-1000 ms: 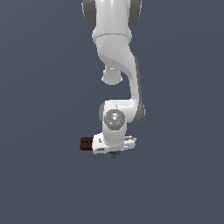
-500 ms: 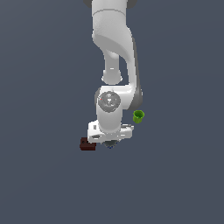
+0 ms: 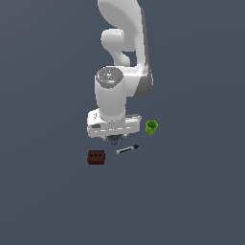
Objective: Pick up a designated object from a clutter of objects.
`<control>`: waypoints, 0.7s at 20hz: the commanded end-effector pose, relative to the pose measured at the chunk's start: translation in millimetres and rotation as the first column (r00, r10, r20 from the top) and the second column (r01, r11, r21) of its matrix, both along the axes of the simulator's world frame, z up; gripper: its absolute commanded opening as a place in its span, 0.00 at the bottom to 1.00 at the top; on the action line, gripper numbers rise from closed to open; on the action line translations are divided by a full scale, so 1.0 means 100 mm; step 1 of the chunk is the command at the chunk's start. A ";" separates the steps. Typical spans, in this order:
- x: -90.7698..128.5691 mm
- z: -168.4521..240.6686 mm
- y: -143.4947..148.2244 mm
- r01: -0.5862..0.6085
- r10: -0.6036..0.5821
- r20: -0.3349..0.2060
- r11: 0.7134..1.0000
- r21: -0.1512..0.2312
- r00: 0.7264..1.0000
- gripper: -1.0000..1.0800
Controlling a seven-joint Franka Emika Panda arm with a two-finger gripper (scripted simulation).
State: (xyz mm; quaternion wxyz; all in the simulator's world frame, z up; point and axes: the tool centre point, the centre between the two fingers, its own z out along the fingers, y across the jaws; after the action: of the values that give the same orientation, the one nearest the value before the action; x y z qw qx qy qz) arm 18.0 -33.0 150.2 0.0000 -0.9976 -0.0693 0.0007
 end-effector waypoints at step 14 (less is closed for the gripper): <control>-0.74 1.25 -0.40 0.000 0.000 0.002 1.000 0.002 1.000 0.00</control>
State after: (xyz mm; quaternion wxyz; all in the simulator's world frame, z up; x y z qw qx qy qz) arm -48.8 -69.3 262.0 0.0008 -0.9976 -0.0694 0.0002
